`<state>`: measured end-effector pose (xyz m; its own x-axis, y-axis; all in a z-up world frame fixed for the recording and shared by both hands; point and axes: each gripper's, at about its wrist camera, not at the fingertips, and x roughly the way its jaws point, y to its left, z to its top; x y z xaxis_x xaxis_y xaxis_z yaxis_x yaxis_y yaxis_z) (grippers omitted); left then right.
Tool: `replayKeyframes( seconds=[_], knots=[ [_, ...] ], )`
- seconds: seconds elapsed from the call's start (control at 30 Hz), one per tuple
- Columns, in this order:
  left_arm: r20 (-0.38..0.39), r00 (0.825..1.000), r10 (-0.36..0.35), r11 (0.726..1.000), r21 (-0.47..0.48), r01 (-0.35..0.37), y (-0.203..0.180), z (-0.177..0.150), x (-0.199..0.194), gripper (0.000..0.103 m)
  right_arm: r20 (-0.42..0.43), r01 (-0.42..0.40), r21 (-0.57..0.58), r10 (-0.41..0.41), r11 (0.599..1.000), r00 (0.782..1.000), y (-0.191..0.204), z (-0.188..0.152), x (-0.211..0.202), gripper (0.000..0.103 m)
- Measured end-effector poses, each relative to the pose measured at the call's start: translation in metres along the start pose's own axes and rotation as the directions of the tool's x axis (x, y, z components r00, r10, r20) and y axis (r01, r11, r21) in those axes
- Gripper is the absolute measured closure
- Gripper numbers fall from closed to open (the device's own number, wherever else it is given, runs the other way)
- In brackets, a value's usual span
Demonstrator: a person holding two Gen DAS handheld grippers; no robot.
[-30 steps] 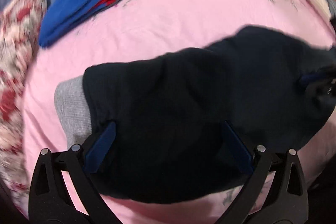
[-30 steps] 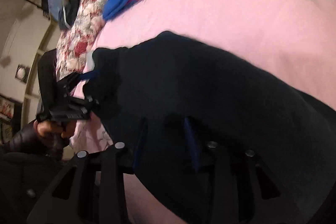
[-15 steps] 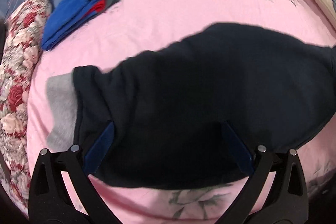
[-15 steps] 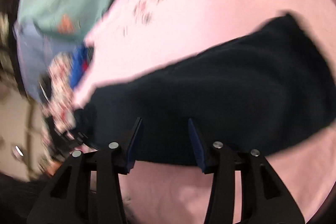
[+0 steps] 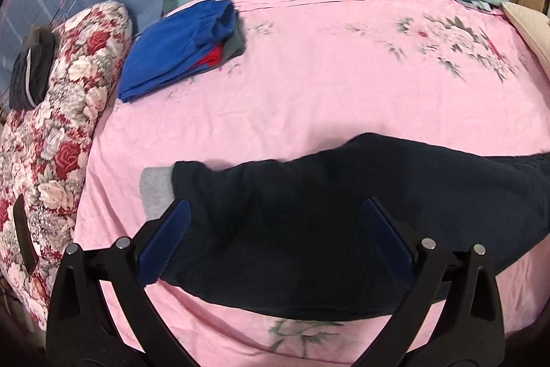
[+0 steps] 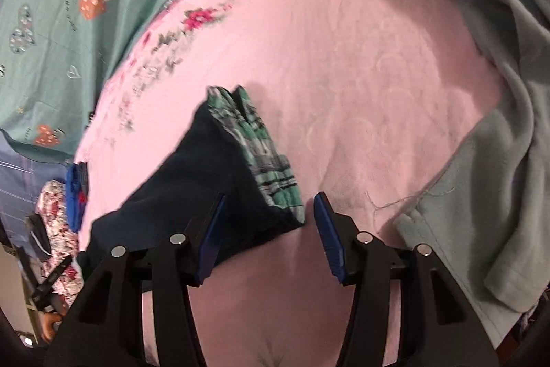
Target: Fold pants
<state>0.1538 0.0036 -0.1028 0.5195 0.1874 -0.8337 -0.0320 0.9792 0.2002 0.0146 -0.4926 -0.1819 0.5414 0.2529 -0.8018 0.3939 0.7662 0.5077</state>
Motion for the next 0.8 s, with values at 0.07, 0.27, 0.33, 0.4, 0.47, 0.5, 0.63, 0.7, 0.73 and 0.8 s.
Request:
replayKeyframes(
  seconds=[0.07,0.27,0.33,0.4,0.47,0.5,0.63,0.7,0.73,0.8],
  knots=[
    [0.001,1.0,-0.023,1.0,0.017,0.023,-0.012,-0.001,-0.004,0.002,0.014,0.012,-0.013,-0.012,1.0,1.0,0.004,-0.002,0.001,0.05],
    [-0.033,0.985,-0.168,0.984,0.048,0.17,-0.051,-0.01,-0.007,0.002,0.031,0.059,-0.029,-0.058,0.998,0.998,0.01,0.001,0.004,0.07],
    [-0.058,0.971,-0.233,0.97,0.062,0.237,-0.072,-0.016,-0.004,0.002,0.041,0.067,-0.033,-0.066,0.997,0.997,0.012,0.001,0.002,0.073],
    [-0.093,0.954,-0.284,0.948,0.126,0.294,-0.098,-0.025,0.003,0.002,0.053,0.045,-0.036,-0.043,0.998,0.998,0.014,0.0,-0.005,0.089],
    [-0.121,0.96,-0.252,0.941,0.2,0.272,-0.12,-0.037,0.014,0.002,0.077,0.052,-0.056,-0.048,0.997,0.996,0.024,0.0,-0.013,0.091],
    [-0.151,0.965,-0.213,0.935,0.254,0.246,-0.134,-0.047,0.025,0.002,0.088,0.052,-0.074,-0.046,0.996,0.995,0.03,0.0,-0.017,0.092],
    [-0.166,0.964,-0.205,0.933,0.264,0.244,-0.143,-0.062,0.037,0.002,0.13,0.014,-0.12,0.002,0.993,0.991,0.056,0.005,-0.034,0.092],
    [-0.179,0.959,-0.221,0.936,0.238,0.26,-0.137,-0.061,0.038,0.002,0.162,0.0,-0.183,0.03,0.983,0.986,0.08,0.006,-0.045,0.093],
    [-0.181,0.959,-0.218,0.939,0.227,0.257,-0.134,-0.061,0.039,0.002,0.171,-0.003,-0.21,0.039,0.978,0.984,0.091,0.005,-0.048,0.093],
    [-0.173,0.963,-0.208,0.949,0.204,0.241,-0.123,-0.061,0.037,0.002,0.192,-0.011,-0.303,0.072,0.953,0.979,0.126,0.001,-0.054,0.093]
  ],
)
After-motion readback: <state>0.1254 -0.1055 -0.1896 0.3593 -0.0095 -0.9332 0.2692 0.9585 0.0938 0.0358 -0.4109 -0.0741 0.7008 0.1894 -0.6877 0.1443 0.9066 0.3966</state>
